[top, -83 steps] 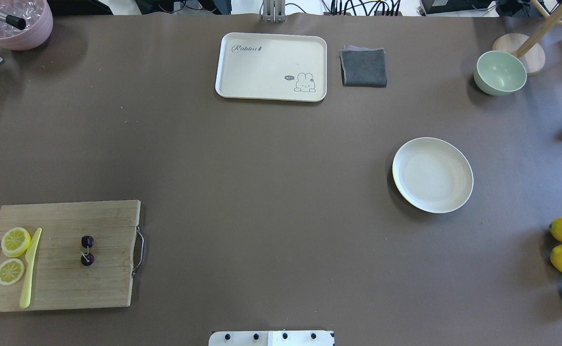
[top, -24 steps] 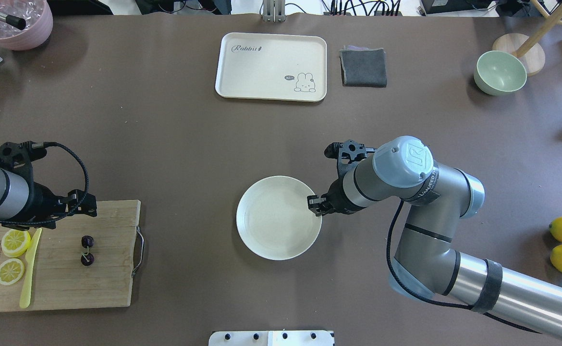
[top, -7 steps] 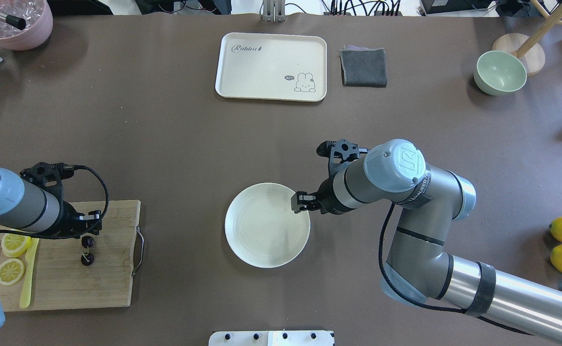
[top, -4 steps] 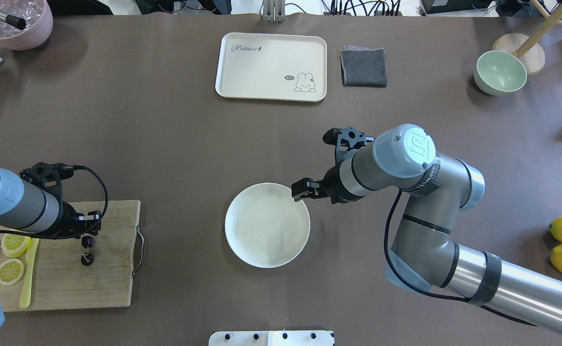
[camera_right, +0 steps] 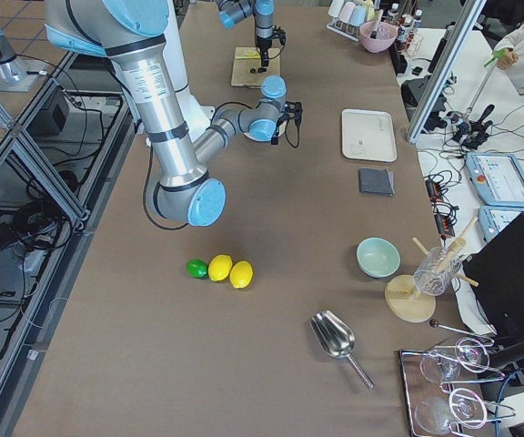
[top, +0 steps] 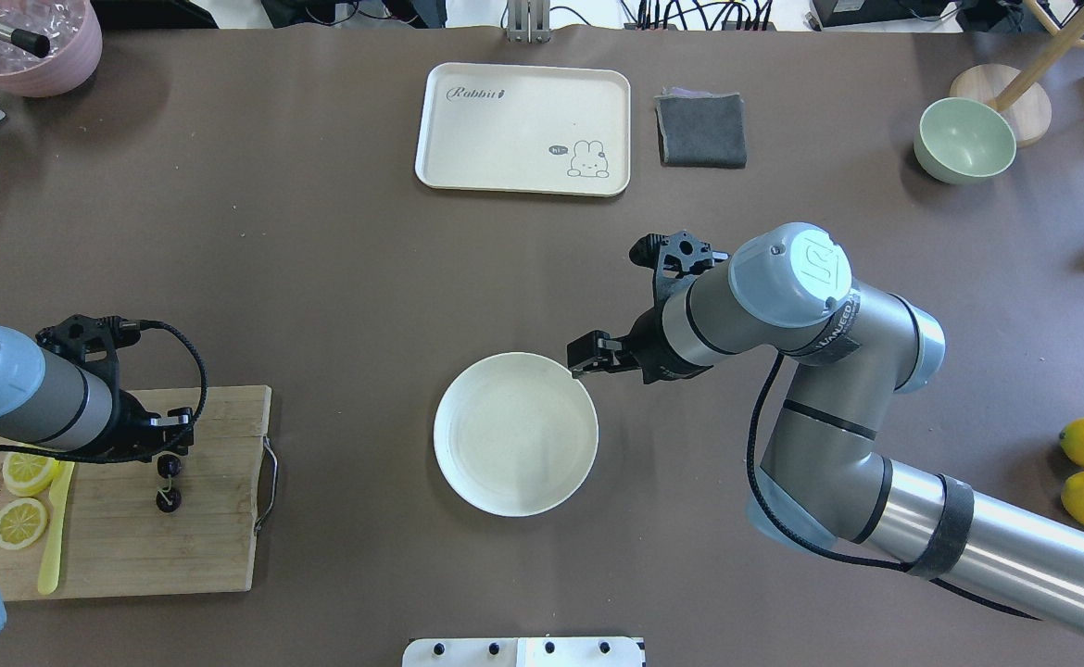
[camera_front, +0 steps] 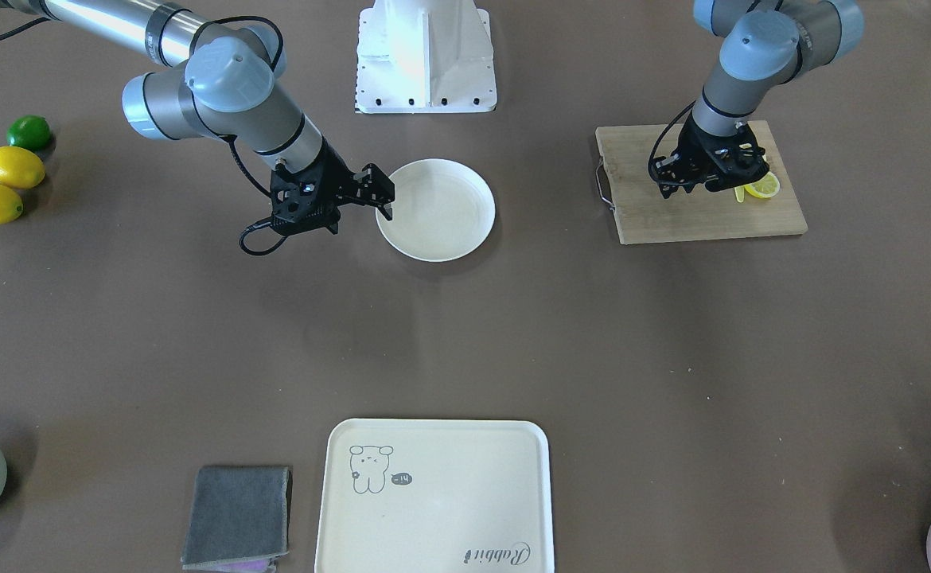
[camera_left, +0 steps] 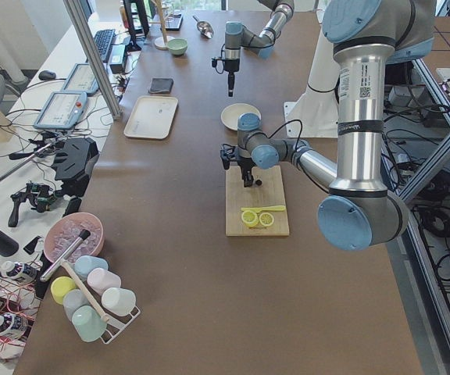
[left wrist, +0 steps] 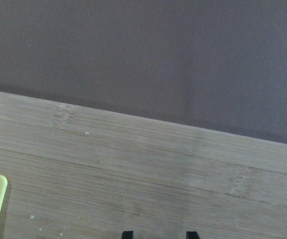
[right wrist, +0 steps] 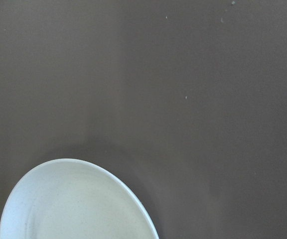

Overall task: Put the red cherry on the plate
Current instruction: 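Release the plate and raise the right gripper while the left gripper grasps the cherries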

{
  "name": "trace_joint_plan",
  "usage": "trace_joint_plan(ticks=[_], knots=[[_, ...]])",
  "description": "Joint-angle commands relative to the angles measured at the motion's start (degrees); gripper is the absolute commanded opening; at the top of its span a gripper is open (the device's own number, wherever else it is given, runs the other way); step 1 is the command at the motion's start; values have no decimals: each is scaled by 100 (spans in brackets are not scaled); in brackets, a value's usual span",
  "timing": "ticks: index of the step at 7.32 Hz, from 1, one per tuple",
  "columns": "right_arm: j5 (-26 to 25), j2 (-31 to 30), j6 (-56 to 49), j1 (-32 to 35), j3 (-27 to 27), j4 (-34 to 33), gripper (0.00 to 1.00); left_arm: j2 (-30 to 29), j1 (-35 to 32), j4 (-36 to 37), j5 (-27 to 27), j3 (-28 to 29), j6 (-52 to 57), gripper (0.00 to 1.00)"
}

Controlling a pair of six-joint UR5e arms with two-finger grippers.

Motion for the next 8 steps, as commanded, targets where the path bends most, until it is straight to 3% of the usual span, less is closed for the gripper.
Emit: trace_joint_plan(ticks=[1, 3, 4, 5, 6, 8], knots=[[219, -44, 9, 183, 127, -22, 100, 20, 12, 0, 0, -9, -8, 45], [334, -61, 9, 316, 163, -22, 100, 12, 82, -9, 0, 0, -26, 37], [361, -70, 9, 360, 163, -22, 100, 12, 82, -9, 0, -8, -26, 27], [561, -70, 9, 500, 163, -22, 100, 3, 82, -9, -9, -43, -34, 6], [798, -70, 9, 675, 232, -22, 100, -23, 73, -9, -18, -96, -17, 0], [941, -149, 18, 939, 329, -22, 100, -76, 20, 148, -62, -419, 1, 0]])
